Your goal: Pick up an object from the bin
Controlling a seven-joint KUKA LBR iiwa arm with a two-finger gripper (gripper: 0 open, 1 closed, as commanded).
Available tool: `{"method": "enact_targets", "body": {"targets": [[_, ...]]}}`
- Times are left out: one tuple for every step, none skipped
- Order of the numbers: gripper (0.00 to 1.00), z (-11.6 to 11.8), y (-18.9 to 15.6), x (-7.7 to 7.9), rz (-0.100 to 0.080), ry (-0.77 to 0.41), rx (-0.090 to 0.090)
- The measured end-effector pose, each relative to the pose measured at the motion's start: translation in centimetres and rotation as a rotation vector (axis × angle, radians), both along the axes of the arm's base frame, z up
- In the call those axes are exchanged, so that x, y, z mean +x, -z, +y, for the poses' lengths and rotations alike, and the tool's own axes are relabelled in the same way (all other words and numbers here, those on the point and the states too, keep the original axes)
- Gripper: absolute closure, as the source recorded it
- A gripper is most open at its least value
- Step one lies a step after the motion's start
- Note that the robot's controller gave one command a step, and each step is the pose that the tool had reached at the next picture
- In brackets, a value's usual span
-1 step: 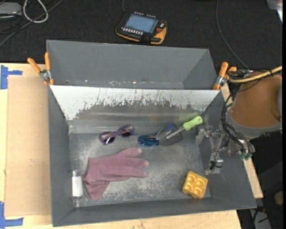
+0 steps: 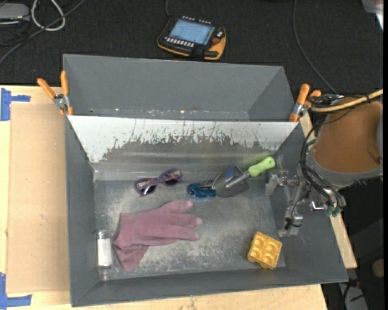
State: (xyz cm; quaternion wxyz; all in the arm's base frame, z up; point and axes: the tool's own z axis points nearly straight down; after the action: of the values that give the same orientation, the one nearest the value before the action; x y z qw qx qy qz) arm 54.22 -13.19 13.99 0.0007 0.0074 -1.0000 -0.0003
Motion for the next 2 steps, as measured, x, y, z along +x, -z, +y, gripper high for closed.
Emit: {"method": "enact_targets", "body": {"targets": [[0.0,-2.1,-2.1,-0.3,-0.001,-0.057,0.0],[0.0,-1.8,-0.2,-6.1,0.006,-0.138,0.004]]}}
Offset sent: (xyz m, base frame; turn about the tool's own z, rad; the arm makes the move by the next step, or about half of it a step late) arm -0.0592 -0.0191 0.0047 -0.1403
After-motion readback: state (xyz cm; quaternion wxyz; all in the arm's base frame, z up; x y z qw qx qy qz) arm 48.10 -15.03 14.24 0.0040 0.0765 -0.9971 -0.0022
